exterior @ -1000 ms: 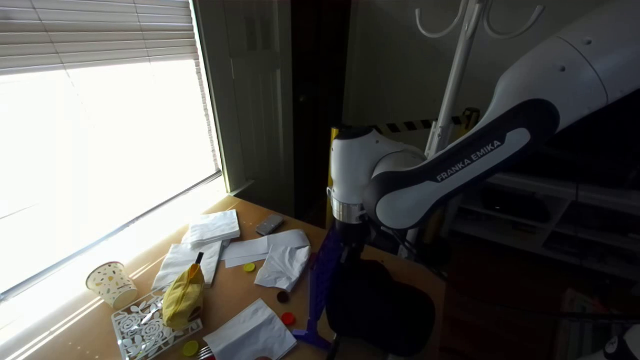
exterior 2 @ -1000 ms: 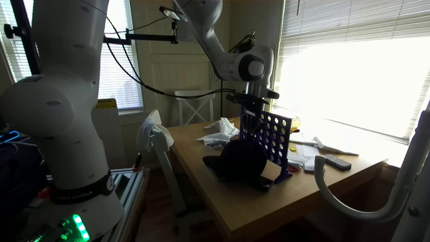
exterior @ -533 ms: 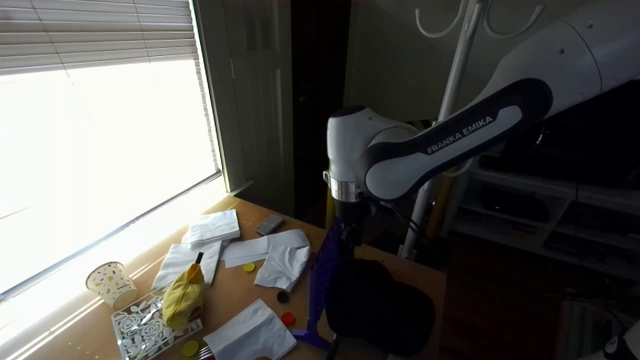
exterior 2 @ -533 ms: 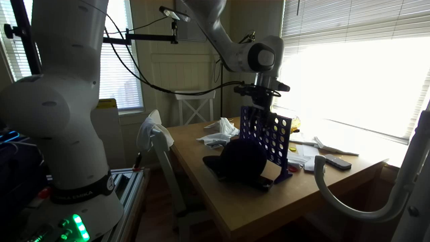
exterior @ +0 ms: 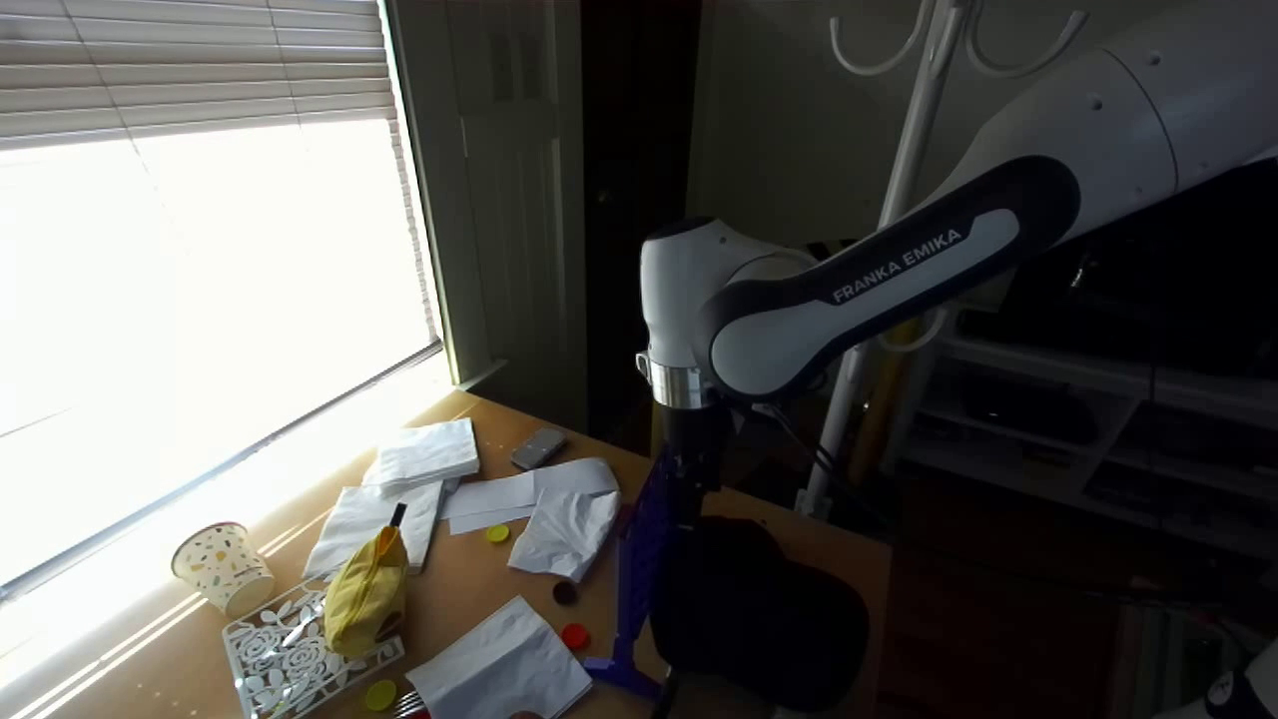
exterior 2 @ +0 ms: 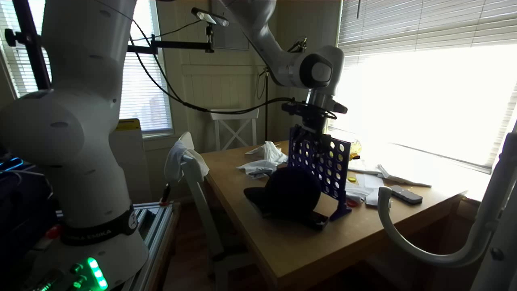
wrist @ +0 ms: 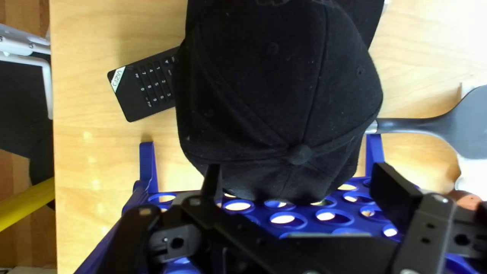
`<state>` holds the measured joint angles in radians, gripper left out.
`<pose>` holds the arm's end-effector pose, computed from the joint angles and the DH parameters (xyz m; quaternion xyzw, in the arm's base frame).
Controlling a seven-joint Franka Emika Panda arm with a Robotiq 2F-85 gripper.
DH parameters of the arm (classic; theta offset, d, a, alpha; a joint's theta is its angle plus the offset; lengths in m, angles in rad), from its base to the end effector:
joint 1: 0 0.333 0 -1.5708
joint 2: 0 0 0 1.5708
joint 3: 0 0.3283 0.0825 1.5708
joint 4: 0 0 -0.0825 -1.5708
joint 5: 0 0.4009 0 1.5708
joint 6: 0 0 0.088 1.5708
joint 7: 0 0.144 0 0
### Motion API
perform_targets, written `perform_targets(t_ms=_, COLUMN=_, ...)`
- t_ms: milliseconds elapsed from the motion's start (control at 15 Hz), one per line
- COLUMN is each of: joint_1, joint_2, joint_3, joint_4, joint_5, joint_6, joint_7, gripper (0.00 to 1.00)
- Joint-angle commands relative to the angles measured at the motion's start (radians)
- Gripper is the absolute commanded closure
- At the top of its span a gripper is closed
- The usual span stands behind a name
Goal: Hang the snapback on the coat rack
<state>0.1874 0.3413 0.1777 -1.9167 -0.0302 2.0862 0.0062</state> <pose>0.5737 0.2140 0.2703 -0.9793 -0.1837 0.0847 0.0018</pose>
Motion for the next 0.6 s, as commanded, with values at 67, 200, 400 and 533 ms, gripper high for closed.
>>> perform_targets(t_ms=67, joint_1=0.003, joint_2=0.05, joint_3=0.009, joint_4=0.031, joint_5=0.041, joint_6=-0.019, joint_7=-0.016, gripper=0.0)
perform_targets(t_ms=200, joint_1=0.006, joint_2=0.06, joint_3=0.007, joint_4=0.026, joint_5=0.037, joint_6=-0.008, joint_7=-0.007, gripper=0.0)
perform_targets(t_ms=400, joint_1=0.01, joint_2=0.071, joint_3=0.005, joint_4=0.024, joint_5=0.033, joint_6=-0.004, joint_7=0.001, gripper=0.2)
perform_targets(t_ms=533, joint_1=0.011, joint_2=0.069, joint_3=0.005, joint_4=0.025, joint_5=0.031, joint_6=-0.005, joint_7=0.001, gripper=0.31)
